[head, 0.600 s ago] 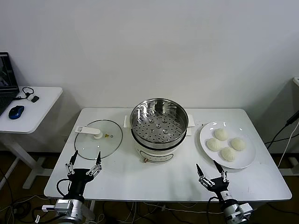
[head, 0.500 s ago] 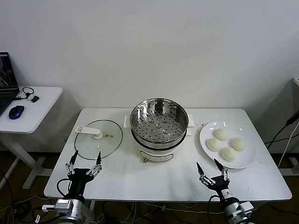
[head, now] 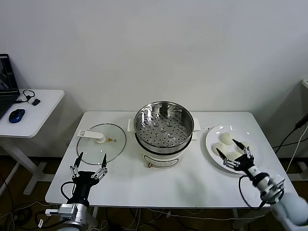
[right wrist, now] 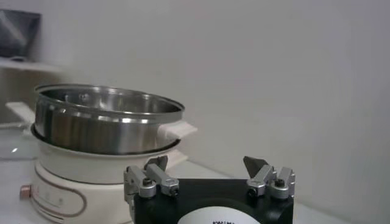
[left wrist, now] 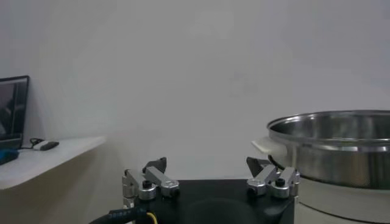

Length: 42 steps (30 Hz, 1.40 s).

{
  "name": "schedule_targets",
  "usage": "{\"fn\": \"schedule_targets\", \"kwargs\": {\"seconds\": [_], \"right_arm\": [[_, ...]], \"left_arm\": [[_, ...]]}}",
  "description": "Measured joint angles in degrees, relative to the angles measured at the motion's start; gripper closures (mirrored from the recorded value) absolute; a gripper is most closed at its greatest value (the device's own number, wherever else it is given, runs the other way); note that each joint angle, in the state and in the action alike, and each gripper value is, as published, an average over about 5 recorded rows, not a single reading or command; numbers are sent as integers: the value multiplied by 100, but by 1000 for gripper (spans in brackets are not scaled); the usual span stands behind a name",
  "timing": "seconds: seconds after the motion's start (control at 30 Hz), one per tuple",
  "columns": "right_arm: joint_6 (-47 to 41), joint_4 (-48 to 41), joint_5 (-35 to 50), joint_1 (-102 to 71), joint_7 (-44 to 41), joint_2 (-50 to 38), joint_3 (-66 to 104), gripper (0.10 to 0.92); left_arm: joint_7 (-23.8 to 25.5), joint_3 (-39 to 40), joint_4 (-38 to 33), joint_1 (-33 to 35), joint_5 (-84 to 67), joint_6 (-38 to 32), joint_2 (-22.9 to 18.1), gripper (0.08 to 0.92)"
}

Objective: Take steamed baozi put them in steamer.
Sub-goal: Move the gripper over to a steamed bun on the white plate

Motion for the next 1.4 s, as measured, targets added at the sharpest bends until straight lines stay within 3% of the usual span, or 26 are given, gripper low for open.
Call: {"fn": "schedule_targets", "kwargs": {"seconds": [0.27,0.53,0.93,1.4], "right_arm": [[-98,-1116,-156,2434,-1422,-897,-1818,203],[102,-2538,-633,5069,-2563,-1018,-4232,203],[421,-4558,-1602,7567,-3549,-204,-6746,203],[802,-6229,-3107,8366,-3851,1086,-7683,203]], "left_arm": [[11,47,-1,-31,-42,17,24,177],[-1,83,21,-88,-72,15,3,177],[-6,23,2,-32,-184,2,-14,177],[-4,-12,22,-37,-276,2,-4,177]]}}
